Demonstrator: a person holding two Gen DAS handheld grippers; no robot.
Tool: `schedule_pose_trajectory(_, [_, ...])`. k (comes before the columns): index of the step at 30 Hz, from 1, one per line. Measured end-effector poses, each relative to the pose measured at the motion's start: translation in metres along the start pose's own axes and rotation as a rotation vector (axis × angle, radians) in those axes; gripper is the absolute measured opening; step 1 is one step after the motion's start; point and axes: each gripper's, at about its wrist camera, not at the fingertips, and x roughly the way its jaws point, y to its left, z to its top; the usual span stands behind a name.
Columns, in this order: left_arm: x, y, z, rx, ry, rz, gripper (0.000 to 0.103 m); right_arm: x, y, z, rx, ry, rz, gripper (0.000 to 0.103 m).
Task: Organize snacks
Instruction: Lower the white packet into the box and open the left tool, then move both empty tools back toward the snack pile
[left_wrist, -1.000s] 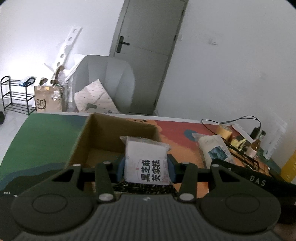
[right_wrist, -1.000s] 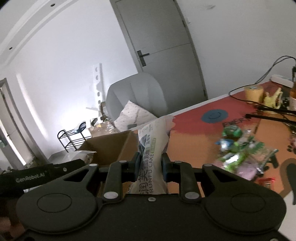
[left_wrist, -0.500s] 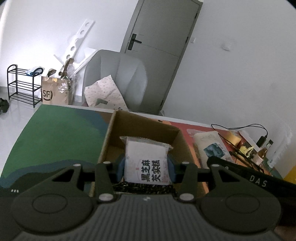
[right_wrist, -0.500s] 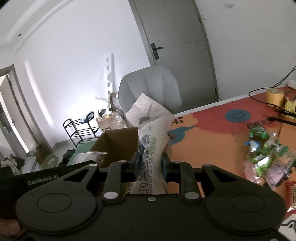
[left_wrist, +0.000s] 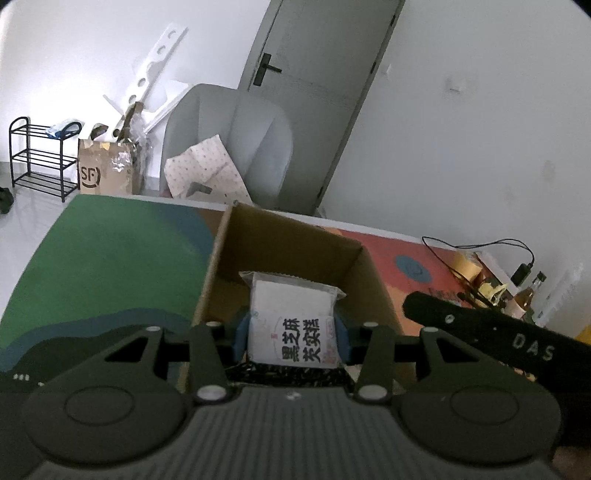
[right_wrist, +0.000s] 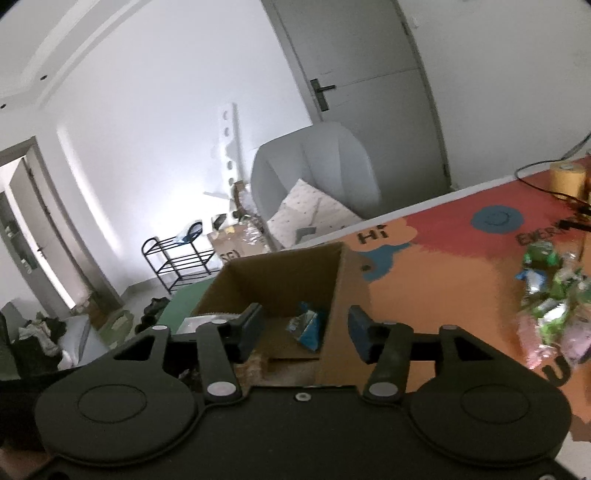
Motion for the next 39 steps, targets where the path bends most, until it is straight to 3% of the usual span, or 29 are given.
schedule_pose_trajectory(4, [0.002, -0.008, 0.001, 0.004, -0.009, -0.013, 0.050, -0.004, -0.013, -0.001, 0.031, 0.002, -0.025, 0.061])
schedule_pose_trajectory(6, [0.001, -0.011, 0.002, 0.003, -0.013, -0.014, 0.062, -0.008, -0.018, -0.002, 0.043, 0.000, -0.037, 0.064])
schedule_pose_trajectory(9, [-0.003, -0.013, 0.003, -0.010, -0.025, -0.008, 0.068, -0.012, -0.025, -0.002, 0.061, -0.005, -0.047, 0.067])
schedule_pose_trajectory(17, [-0.008, -0.015, 0.001, -0.019, -0.024, 0.017, 0.072, -0.018, -0.032, -0.006, 0.070, -0.001, -0.054, 0.069])
schedule_pose_trajectory(24, [-0.010, -0.027, -0.003, 0.002, -0.023, 0.015, 0.084, -0.027, -0.041, -0.009, 0.078, -0.003, -0.072, 0.074])
schedule_pose_trajectory(39, [-0.008, -0.071, -0.015, 0.052, -0.013, -0.018, 0.090, -0.057, -0.080, -0.015, 0.110, -0.018, -0.134, 0.086])
